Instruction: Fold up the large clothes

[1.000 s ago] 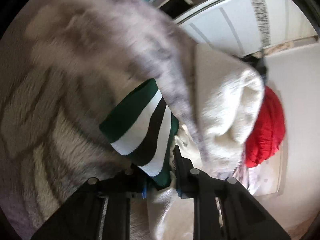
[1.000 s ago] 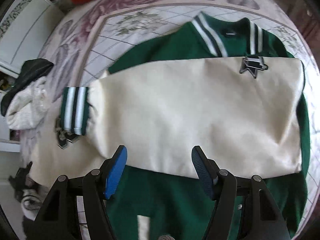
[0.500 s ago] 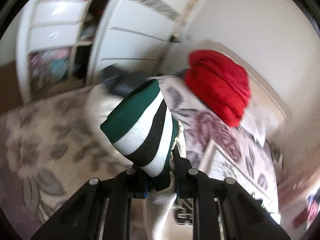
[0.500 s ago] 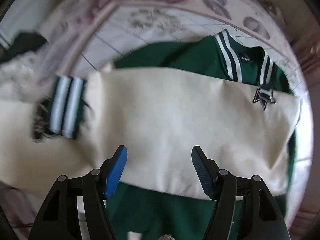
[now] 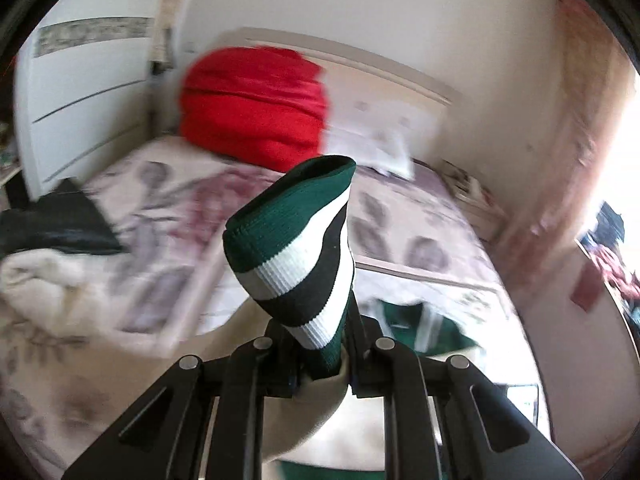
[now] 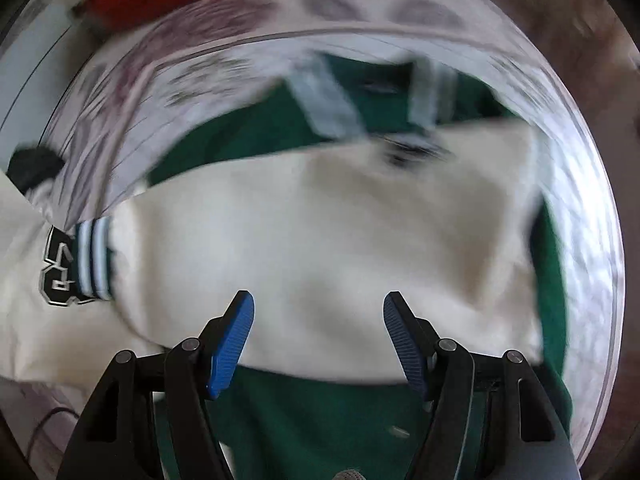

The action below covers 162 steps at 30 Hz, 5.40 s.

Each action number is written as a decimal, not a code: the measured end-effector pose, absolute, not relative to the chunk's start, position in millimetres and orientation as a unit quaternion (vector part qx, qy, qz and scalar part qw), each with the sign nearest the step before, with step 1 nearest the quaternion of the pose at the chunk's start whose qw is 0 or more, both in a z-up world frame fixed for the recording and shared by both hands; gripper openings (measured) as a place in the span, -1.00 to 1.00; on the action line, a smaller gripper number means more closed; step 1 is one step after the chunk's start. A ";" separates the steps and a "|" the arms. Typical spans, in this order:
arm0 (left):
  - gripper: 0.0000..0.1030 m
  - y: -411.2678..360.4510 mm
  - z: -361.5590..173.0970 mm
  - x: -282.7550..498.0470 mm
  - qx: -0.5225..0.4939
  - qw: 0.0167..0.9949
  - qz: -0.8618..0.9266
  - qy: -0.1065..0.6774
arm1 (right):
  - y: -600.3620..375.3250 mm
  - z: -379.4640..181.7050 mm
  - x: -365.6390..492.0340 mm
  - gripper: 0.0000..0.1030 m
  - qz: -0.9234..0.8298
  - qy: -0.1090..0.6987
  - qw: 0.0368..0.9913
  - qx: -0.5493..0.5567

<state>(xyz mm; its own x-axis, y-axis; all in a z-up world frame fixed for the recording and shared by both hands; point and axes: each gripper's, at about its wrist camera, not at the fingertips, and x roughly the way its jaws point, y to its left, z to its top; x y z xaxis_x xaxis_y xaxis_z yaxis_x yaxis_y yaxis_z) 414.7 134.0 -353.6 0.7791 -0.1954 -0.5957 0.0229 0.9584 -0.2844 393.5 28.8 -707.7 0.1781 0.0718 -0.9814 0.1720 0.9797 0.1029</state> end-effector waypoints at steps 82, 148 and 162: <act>1.00 79.6 -604.2 218.1 -0.083 0.784 0.118 0.604 | -282.7 -759.3 302.7 -0.29 -0.080 0.690 0.685 0.222; 1.00 119.6 -542.6 181.8 0.020 0.752 0.120 0.648 | -220.3 -630.4 114.4 0.31 -0.088 0.752 0.628 0.179; 1.00 175.3 -585.9 311.4 0.012 0.759 0.188 0.623 | -236.4 -606.6 174.4 0.31 -0.117 0.709 0.682 0.137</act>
<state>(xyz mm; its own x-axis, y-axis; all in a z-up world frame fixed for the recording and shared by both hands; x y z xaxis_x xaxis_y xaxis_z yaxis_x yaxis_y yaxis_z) 311.4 175.3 -585.9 0.1529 0.3001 -0.9416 -0.2707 0.9290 0.2522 174.4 -236.4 -606.6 -0.0328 0.0356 -0.9988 0.3542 0.9349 0.0217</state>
